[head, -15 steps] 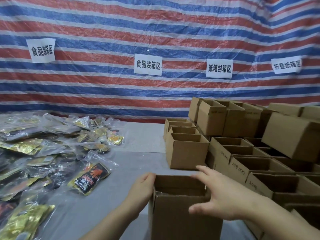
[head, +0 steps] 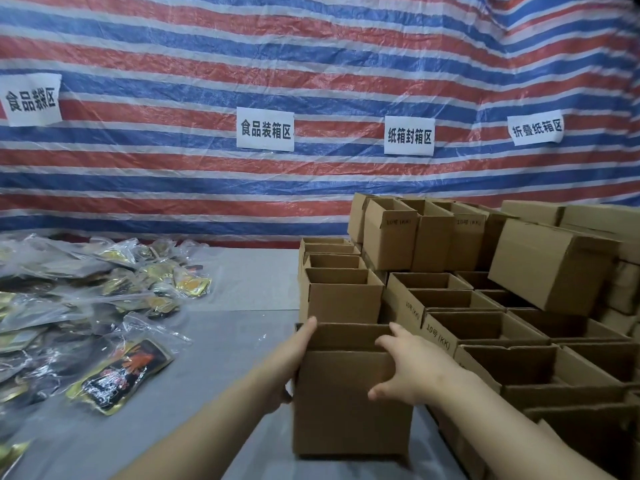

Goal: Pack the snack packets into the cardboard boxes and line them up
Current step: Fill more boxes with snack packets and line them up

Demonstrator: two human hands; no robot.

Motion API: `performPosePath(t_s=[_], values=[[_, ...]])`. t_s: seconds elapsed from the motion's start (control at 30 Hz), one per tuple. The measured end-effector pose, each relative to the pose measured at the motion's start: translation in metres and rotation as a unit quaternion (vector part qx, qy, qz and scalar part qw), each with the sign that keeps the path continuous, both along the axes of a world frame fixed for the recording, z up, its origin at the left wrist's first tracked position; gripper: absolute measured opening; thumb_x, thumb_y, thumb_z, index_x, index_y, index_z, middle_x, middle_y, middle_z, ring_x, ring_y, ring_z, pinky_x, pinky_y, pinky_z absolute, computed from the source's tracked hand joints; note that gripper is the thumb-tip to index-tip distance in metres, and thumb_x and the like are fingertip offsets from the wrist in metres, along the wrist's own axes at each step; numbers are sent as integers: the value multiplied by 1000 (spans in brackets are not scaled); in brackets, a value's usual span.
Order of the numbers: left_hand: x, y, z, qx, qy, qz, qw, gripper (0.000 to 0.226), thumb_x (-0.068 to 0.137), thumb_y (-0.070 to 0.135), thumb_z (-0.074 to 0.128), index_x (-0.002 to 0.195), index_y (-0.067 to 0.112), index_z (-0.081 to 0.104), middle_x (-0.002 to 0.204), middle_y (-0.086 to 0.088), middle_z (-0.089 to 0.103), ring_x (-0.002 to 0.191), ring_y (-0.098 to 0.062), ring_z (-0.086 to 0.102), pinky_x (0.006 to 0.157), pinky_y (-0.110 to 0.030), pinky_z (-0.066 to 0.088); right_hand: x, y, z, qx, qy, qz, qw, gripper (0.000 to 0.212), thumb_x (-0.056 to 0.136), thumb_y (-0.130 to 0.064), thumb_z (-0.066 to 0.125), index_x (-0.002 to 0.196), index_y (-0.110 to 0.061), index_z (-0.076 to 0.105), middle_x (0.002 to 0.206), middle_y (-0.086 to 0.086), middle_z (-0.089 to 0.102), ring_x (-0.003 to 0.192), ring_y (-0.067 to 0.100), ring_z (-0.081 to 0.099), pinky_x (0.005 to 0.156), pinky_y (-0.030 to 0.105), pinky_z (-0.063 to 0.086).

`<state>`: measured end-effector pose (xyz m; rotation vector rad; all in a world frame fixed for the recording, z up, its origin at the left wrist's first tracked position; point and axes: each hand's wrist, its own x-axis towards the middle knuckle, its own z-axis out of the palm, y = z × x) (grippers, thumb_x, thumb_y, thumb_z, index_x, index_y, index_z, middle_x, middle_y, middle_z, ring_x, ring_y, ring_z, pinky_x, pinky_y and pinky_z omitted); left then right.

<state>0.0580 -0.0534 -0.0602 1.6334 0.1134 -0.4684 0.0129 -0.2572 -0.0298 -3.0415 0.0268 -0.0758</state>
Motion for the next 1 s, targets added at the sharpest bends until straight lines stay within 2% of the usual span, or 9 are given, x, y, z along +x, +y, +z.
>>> performPosePath(t_s=[0.1,0.2,0.3,0.37,0.47,0.57,0.7,0.87,1.0], values=[[21,-10,-6,-13,-22,41,999,57,100,58,36,145,24,41,130,1,57,118,-20,53,108,-45,37,24,-1,-10,112,-49,-44,992,118,73,-47,86,160,-35,8,169,-4,-1,149,29,31,108,43,47],[56,-19,-8,-38,-44,65,996,47,104,48,34,140,20,44,104,5,60,91,-11,56,94,-37,42,44,0,-31,249,-124,-94,956,129,74,-33,88,160,-33,-9,169,-2,7,150,27,28,111,46,41],[97,-30,-16,-28,-44,77,996,59,101,49,38,148,16,34,139,-5,53,120,-22,54,109,-43,40,68,0,-55,358,-166,-138,908,131,77,-26,87,158,-29,-16,167,3,20,151,27,27,116,44,34],[120,-37,-23,-28,-45,83,995,66,96,52,41,151,17,30,146,-7,47,130,-27,48,114,-48,36,87,-1,-67,409,-155,-167,884,126,79,-26,85,160,-23,-11,162,8,30,148,29,33,115,43,34],[146,-44,-29,-51,-48,71,995,69,91,53,42,150,19,32,142,-9,51,126,-29,52,110,-48,41,116,-6,-78,435,-146,-170,872,116,80,-28,84,161,-19,2,160,8,34,146,30,36,115,46,35],[165,-49,-32,-67,-61,65,994,51,97,44,39,141,19,45,125,-5,62,109,-20,61,84,-35,51,139,-15,-81,439,-140,-156,874,109,81,-31,84,160,-19,9,159,7,35,145,30,37,115,46,37],[181,-52,-29,-58,-74,75,993,43,98,40,36,132,20,51,115,-3,66,100,-16,61,65,-29,44,159,-19,-81,447,-139,-149,871,106,82,-31,83,159,-19,11,159,6,35,145,30,37,115,46,37],[202,-52,-28,-49,-81,82,992,41,98,39,34,127,19,55,107,-1,68,94,-14,63,62,-28,45,176,-17,-81,452,-134,-147,869,102,84,-30,82,159,-16,13,158,7,36,145,30,37,115,44,37],[209,-53,-27,-53,-68,73,994,45,99,43,33,135,21,49,116,-2,65,100,-16,60,70,-31,45,185,-16,-77,456,-128,-149,868,100,86,-27,80,159,-16,11,159,7,34,146,30,35,114,43,36]])
